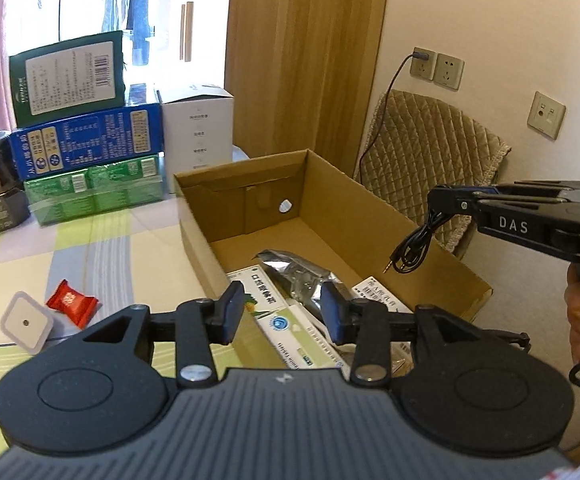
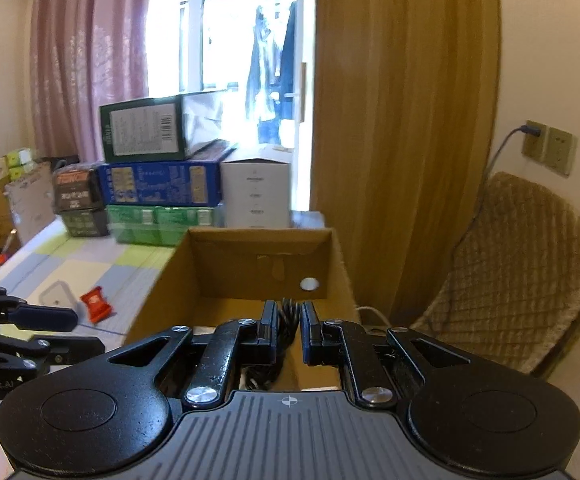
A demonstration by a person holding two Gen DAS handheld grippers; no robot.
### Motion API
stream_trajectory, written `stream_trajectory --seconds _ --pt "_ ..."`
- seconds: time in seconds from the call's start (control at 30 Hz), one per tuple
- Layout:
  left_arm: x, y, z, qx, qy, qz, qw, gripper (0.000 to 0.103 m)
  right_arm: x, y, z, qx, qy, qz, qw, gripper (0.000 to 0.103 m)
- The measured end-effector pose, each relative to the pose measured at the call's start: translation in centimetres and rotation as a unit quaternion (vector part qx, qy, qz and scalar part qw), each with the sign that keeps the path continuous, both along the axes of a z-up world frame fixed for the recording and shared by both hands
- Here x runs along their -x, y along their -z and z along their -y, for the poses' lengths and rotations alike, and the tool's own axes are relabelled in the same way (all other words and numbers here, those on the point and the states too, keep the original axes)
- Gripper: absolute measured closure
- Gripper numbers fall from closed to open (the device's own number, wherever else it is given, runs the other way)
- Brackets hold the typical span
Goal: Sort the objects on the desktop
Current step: 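Lower the spoon and cable into the cardboard box and open both grippers, then return both grippers to the table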
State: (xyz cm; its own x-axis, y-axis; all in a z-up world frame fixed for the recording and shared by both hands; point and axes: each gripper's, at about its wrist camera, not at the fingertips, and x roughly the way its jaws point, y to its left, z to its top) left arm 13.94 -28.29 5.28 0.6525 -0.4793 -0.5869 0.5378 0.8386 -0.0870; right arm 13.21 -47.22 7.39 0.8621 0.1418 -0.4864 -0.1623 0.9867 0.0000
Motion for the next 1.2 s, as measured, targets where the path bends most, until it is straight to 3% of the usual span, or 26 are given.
stream_trajectory --seconds 0.07,0.2,0.43,0.53,0.77,0.97,1.2 --pt "0.2 -0.1 -0.4 0.001 -0.002 0.000 1.0000 0.066 -0.1 -0.2 -0.3 0.001 -0.003 0.002 1.000 0.092" --pt "0.5 0.0 -1.4 0.002 -0.010 0.000 1.0000 0.063 0.3 -0.8 -0.3 -0.002 0.003 0.007 1.000 0.071" --pt "1.5 0.1 -3.5 0.005 -0.024 -0.005 0.9997 0.062 2.2 -1.7 -0.3 0.001 0.011 0.010 1.000 0.063" --pt "2.3 -0.1 -4.4 0.006 -0.029 -0.004 0.9996 0.060 3.3 -2.1 -0.7 -0.004 0.012 0.012 1.000 0.055" --pt "4.5 -0.9 -7.0 0.002 -0.048 0.004 0.9988 0.051 5.7 -3.3 -3.6 -0.007 -0.009 0.024 1.000 0.023" --pt "6.2 -1.3 -10.6 -0.006 -0.079 0.012 0.9967 0.033 7.1 -4.2 -7.0 -0.008 -0.037 0.038 0.999 0.002" --pt "8.0 -1.8 -14.8 -0.029 -0.113 0.031 0.9927 0.012 8.0 -4.6 -10.9 -0.017 -0.075 0.032 0.997 0.002"
